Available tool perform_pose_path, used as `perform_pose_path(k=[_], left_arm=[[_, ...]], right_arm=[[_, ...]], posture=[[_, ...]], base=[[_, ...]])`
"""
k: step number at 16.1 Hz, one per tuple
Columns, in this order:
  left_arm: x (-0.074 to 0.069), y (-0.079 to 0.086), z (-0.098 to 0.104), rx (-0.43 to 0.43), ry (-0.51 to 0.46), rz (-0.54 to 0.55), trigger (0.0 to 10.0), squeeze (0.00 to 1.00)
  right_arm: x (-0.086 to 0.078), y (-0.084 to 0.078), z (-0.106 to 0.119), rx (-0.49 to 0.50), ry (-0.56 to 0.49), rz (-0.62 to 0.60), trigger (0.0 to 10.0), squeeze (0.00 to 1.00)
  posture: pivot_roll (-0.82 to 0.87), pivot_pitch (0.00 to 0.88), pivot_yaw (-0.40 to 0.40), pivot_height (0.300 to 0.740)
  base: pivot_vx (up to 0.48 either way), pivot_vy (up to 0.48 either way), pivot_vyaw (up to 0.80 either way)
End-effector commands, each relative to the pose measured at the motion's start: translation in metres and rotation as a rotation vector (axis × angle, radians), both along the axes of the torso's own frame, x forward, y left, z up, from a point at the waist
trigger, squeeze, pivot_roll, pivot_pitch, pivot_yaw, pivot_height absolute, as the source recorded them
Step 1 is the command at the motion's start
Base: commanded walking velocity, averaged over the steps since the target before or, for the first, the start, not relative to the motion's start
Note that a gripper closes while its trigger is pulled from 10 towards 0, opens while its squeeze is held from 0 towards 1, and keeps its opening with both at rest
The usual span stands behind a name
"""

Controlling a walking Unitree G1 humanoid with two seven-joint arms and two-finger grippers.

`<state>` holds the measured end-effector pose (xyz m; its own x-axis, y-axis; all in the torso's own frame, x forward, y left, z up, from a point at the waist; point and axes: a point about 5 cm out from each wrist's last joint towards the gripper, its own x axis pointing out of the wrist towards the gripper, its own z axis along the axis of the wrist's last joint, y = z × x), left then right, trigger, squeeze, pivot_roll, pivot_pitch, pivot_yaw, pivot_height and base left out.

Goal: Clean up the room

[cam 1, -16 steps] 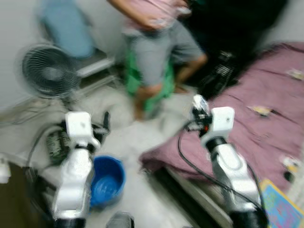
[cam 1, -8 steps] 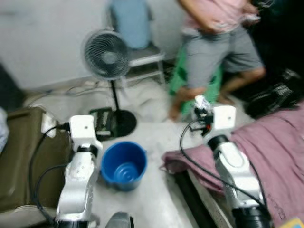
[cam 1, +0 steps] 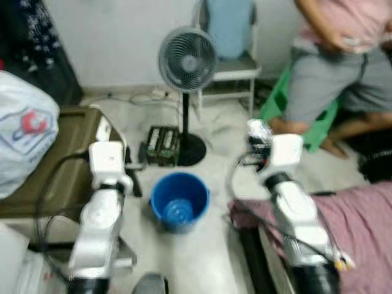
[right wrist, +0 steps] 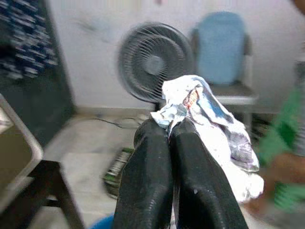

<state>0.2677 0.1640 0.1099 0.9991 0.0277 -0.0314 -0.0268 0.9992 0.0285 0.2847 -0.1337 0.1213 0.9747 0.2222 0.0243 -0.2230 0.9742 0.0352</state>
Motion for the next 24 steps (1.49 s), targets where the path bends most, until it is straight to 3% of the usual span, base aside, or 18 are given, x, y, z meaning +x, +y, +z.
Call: perform_pose_path(k=[1, 6, 10, 24], left_arm=[[0.0005, -0.0045, 0.0010, -0.016, 0.001, -0.010, 10.0, 0.00], [0.0025, -0.0072, 0.0011, -0.022, 0.001, -0.026, 10.0, 0.00], [0.0021, -0.0099, 0.0024, -0.020, -0.014, -0.054, 10.0, 0.00], [0.0044, -0.0111, 0.0042, -0.022, -0.021, -0.060, 10.0, 0.00]], right_arm=[[0.0004, -0.0092, -0.0014, -0.017, 0.006, -0.026, 10.0, 0.00], [-0.0023, -0.0112, -0.0016, -0.005, 0.010, -0.039, 10.0, 0.00], [-0.0030, -0.0104, -0.0024, 0.006, 0.014, -0.039, 10.0, 0.00], [-0.0019, -0.0099, -0.0013, 0.007, 0.010, -0.038, 10.0, 0.00]], posture=[[0.03, 0.000, -0.023, 0.740], [0.02, 0.000, -0.015, 0.740], [0.02, 0.000, -0.015, 0.740], [0.01, 0.000, -0.009, 0.740]], base=[[0.000, 0.000, 0.80], [0.000, 0.000, 0.66], [0.000, 0.000, 0.00], [0.278, 0.000, 0.19]])
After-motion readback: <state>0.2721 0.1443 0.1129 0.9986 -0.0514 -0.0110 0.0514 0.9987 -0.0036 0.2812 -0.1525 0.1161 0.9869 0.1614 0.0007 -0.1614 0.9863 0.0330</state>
